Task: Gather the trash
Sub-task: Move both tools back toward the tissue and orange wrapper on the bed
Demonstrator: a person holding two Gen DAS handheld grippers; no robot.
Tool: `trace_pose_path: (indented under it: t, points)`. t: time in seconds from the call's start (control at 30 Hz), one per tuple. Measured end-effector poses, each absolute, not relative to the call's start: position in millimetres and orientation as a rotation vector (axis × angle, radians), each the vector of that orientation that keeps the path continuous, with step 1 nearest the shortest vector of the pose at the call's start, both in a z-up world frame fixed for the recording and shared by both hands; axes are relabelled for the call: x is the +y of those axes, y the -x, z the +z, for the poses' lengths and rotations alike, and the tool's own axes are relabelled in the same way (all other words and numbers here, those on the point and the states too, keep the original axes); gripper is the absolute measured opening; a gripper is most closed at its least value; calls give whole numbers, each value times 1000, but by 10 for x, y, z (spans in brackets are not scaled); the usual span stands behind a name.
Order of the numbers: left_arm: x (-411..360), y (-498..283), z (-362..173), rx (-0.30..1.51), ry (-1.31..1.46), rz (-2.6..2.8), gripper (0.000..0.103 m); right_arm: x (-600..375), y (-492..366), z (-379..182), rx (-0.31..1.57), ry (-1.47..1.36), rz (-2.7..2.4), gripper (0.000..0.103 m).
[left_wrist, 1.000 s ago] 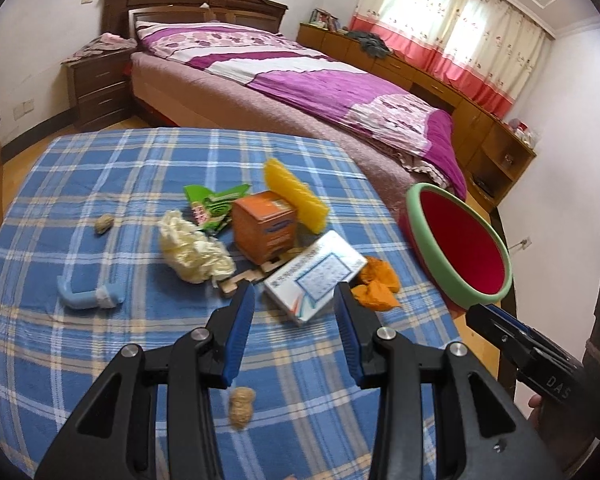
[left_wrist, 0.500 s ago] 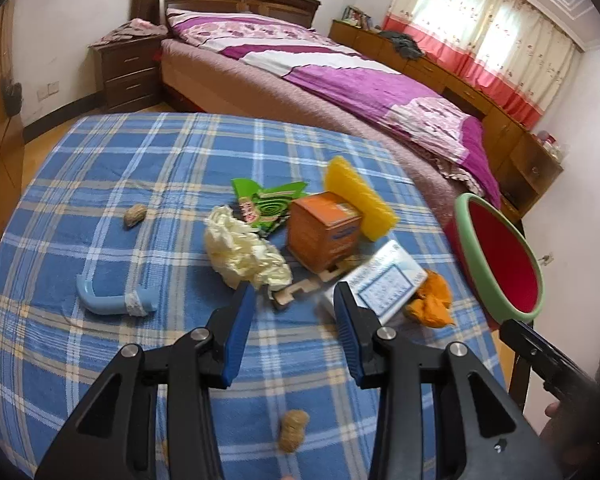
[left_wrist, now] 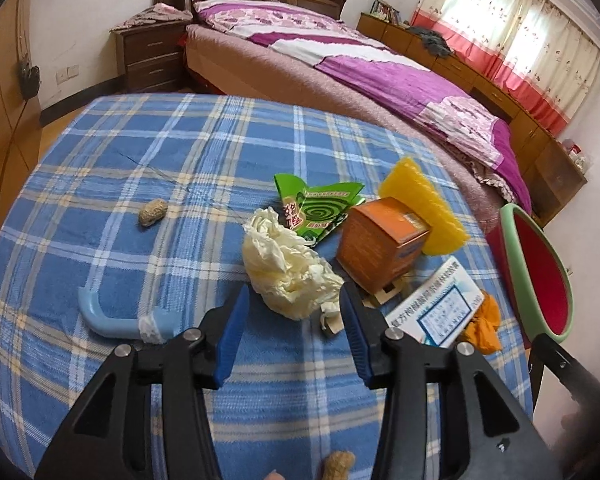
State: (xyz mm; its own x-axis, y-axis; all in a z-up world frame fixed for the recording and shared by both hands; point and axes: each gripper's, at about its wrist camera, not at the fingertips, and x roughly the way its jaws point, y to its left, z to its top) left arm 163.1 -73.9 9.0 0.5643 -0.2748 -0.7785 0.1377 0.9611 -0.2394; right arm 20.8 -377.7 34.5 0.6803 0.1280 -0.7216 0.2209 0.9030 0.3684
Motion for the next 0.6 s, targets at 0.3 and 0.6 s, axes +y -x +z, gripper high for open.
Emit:
trace_pose_path:
  t: [0.3, 0.6]
  points:
    - [-791, -1809, -117, 984, 152, -216, 47, -3847, -272, 256, 846, -470, -57, 67]
    - [-704, -1864, -121, 961, 194, -212, 46, -3751, -383, 209, 870, -452, -33, 67]
